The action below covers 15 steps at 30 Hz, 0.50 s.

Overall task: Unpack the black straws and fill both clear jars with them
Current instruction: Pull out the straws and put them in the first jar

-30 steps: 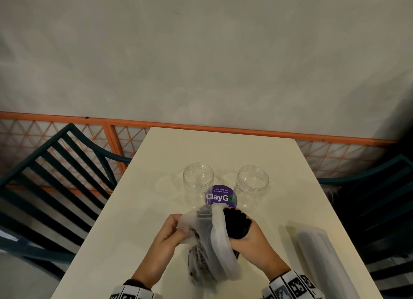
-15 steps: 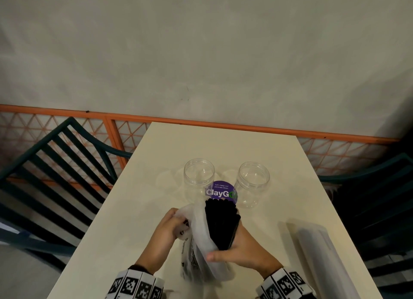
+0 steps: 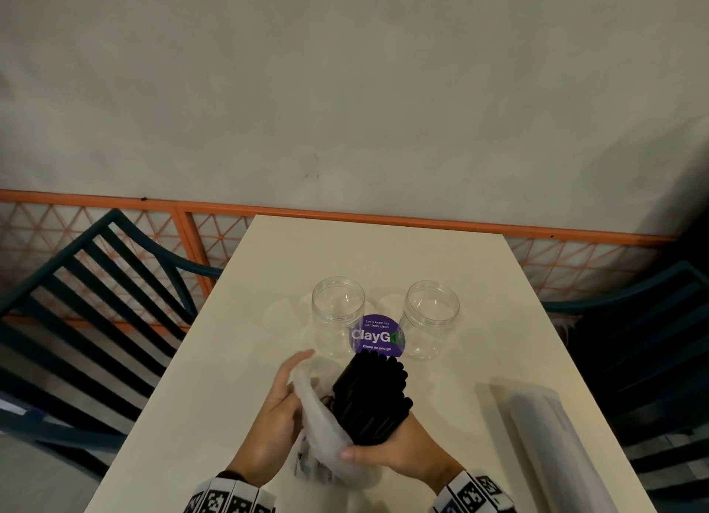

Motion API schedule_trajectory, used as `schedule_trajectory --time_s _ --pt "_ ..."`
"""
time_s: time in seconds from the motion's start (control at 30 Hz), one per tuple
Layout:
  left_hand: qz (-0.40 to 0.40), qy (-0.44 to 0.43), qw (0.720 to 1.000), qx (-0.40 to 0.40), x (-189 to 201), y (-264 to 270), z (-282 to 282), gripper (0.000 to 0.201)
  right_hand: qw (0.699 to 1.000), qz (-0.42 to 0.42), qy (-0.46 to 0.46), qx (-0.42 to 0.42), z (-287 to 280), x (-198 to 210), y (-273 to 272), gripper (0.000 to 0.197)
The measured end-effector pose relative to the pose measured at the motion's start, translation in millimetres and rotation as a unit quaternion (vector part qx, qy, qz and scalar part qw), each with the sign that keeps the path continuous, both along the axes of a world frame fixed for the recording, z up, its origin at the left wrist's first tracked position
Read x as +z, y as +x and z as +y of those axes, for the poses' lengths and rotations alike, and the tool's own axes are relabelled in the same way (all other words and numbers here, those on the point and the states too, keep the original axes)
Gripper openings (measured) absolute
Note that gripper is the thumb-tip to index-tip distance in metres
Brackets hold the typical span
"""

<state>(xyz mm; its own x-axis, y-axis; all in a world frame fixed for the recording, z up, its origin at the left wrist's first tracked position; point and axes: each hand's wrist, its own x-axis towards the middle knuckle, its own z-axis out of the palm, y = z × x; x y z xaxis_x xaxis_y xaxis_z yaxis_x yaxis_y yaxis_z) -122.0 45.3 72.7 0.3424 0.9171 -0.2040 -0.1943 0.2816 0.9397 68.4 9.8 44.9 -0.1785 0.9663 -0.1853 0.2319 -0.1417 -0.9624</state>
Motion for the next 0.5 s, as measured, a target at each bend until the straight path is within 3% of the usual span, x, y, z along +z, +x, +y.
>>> schedule_trajectory --time_s 0.1,0.2,0.27,0.33,0.5 --pt "0.018 0.033 0.998 -0.044 4.9 -1.0 -0.5 0.034 1.0 -0.011 0.014 -0.012 7.4 5.3 0.9 0.09" --pt "0.045 0.08 0.991 -0.097 9.0 -7.3 -0.2 0.055 0.999 -0.036 0.038 -0.01 15.1 15.5 5.2 0.086" --pt "0.104 0.107 0.98 -0.128 10.6 -9.5 0.7 0.059 0.998 -0.045 0.053 0.012 20.2 18.5 7.1 0.081" --pt "0.128 0.104 0.982 -0.091 5.3 -11.8 2.9 0.052 0.997 -0.052 0.047 0.024 22.3 18.1 7.0 0.079" --pt "0.038 0.03 0.999 0.003 -9.2 -14.6 0.2 0.048 0.993 -0.097 -0.025 0.068 19.2 4.8 2.0 0.088"
